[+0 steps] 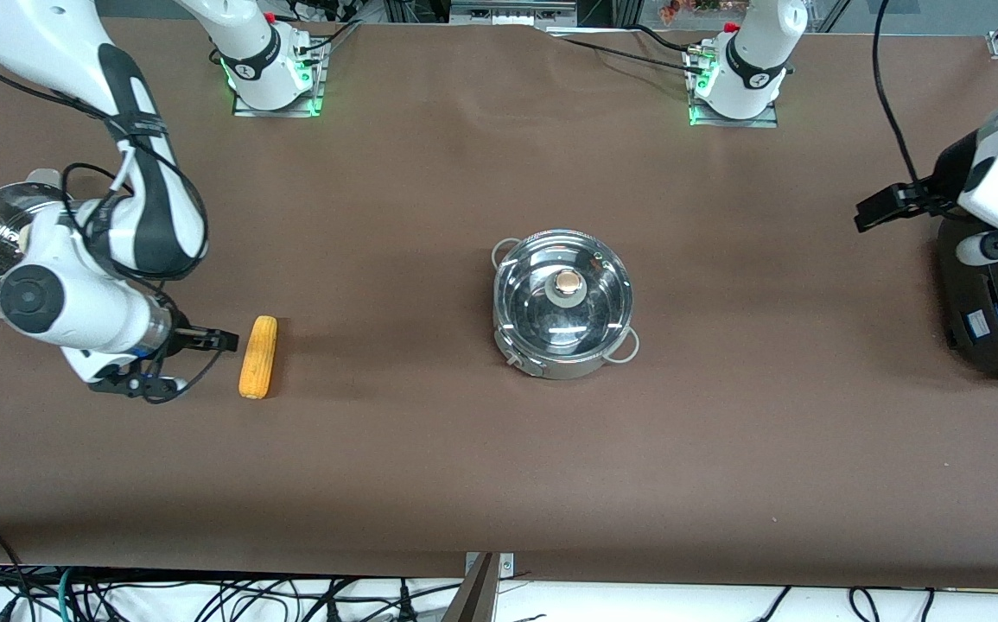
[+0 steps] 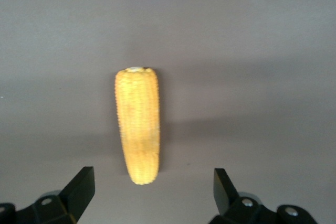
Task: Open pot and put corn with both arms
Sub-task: 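Reach the right gripper to the corn while the left gripper approaches the pot, then grasp the corn with the right gripper while the left gripper grasps the lid knob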
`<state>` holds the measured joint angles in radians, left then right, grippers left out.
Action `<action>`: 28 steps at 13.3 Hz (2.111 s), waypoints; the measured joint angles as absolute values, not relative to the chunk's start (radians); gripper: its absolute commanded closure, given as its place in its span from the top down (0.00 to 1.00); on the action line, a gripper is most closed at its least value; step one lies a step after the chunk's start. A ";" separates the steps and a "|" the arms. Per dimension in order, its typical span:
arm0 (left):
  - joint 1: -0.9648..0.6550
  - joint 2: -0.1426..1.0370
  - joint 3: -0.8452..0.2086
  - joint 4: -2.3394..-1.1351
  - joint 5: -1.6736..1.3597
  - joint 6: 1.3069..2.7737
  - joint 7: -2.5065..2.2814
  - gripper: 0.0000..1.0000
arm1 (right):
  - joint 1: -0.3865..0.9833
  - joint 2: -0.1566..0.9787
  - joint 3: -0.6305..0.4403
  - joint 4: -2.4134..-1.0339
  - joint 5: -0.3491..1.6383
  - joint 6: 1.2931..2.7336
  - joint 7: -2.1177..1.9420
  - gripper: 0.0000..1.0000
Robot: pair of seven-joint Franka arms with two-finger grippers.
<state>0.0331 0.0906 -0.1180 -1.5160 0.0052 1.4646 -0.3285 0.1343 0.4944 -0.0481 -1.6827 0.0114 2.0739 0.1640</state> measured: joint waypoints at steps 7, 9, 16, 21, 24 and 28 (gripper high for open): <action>-0.006 0.183 -0.352 -1.521 0.002 1.606 -0.696 1.00 | 0.157 0.552 -0.048 -1.763 0.011 2.260 0.204 1.00; -0.041 0.220 -0.390 -1.524 0.002 1.647 -0.793 1.00 | 0.157 0.561 -0.048 -1.816 0.011 2.345 0.204 1.00; -0.126 0.345 -0.444 -1.524 0.002 1.723 -0.883 1.00 | 0.153 0.571 -0.050 -1.892 0.011 2.462 0.204 1.00; -0.186 0.413 -0.453 -1.524 0.005 1.839 -0.931 1.00 | 0.153 0.595 -0.050 -1.899 0.011 2.503 0.204 0.99; -0.201 0.439 -0.454 -1.524 0.021 1.858 -0.857 1.00 | 0.153 0.599 -0.049 -1.899 0.011 2.516 0.204 0.32; -0.213 0.469 -0.454 -1.524 0.025 1.903 -0.735 1.00 | 0.158 0.602 -0.039 -1.899 0.011 2.519 0.204 0.00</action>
